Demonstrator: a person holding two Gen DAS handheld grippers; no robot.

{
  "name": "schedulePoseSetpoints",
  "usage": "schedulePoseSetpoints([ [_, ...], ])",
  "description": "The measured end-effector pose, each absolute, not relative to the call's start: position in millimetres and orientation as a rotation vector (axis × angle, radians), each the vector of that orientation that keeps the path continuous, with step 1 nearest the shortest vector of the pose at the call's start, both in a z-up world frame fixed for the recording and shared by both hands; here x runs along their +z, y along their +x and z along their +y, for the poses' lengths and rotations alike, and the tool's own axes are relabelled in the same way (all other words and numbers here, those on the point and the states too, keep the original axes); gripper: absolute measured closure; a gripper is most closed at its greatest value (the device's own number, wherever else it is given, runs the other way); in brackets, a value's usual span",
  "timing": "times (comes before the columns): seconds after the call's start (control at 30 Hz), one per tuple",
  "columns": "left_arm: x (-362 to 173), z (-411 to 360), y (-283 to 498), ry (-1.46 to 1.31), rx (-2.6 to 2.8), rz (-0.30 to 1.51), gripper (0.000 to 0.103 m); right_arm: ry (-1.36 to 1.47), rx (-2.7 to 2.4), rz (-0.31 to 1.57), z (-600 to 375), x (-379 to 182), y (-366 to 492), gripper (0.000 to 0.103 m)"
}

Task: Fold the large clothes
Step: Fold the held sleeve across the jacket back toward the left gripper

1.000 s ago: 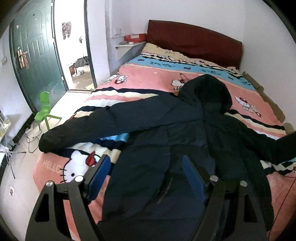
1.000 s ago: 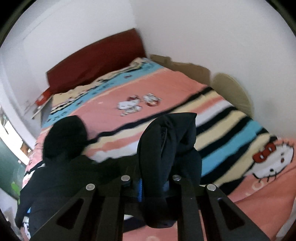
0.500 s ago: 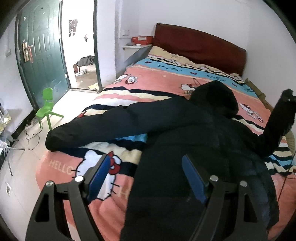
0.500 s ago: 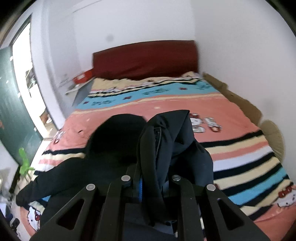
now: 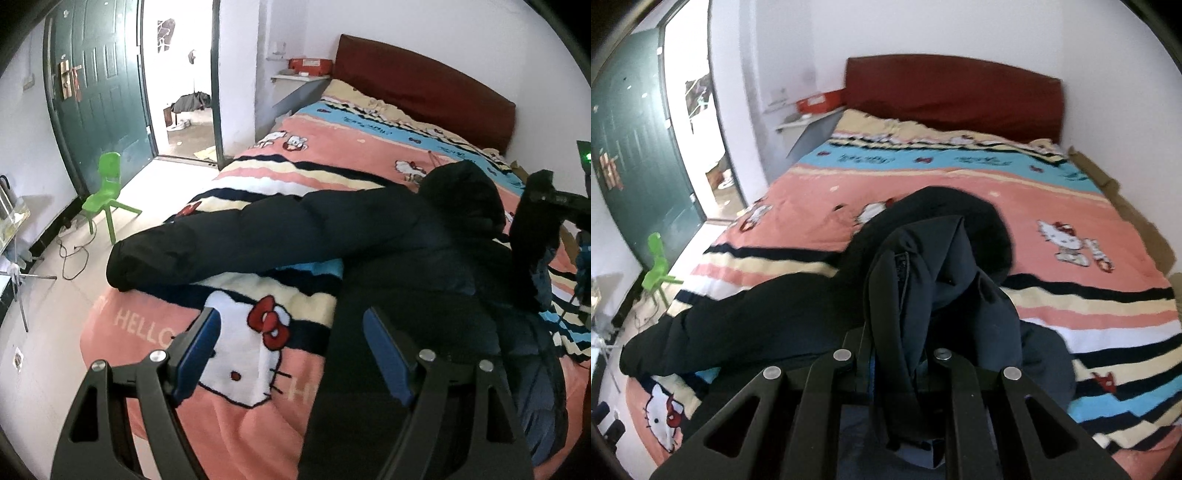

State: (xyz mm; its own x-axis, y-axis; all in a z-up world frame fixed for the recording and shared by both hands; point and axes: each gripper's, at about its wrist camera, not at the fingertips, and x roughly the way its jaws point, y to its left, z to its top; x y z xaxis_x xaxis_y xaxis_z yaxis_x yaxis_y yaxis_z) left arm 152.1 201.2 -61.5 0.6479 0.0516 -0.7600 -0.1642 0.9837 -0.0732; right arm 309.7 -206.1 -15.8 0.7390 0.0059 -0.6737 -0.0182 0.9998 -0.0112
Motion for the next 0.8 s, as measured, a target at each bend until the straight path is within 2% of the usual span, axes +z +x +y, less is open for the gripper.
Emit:
schedulePoseSetpoints([
  [0.4, -73, 213, 158, -0.123, 0.155, 0.892, 0.024, -0.085, 0.088, 0.866, -125, -109, 334, 0.09],
  [0.47, -72, 210, 158, -0.119, 0.156, 0.892, 0.024, -0.099, 0.092, 0.891, -119, -123, 337, 0.086],
  [0.53, -70, 208, 157, -0.117, 0.159, 0.888, 0.024, -0.106, 0.108, 0.914, -112, -137, 337, 0.08],
  [0.6, -68, 205, 157, -0.117, 0.165, 0.884, 0.024, -0.105, 0.137, 0.922, -107, -143, 335, 0.064],
  [0.63, -66, 203, 157, -0.118, 0.167, 0.883, 0.024, -0.101, 0.17, 0.925, -104, -144, 332, 0.043],
  [0.67, -65, 201, 157, -0.118, 0.168, 0.881, 0.024, -0.105, 0.189, 0.918, -101, -143, 328, 0.032],
  [0.8, -55, 182, 157, -0.093, 0.164, 0.864, 0.024, -0.098, 0.274, 0.867, -94, -125, 308, 0.03],
])
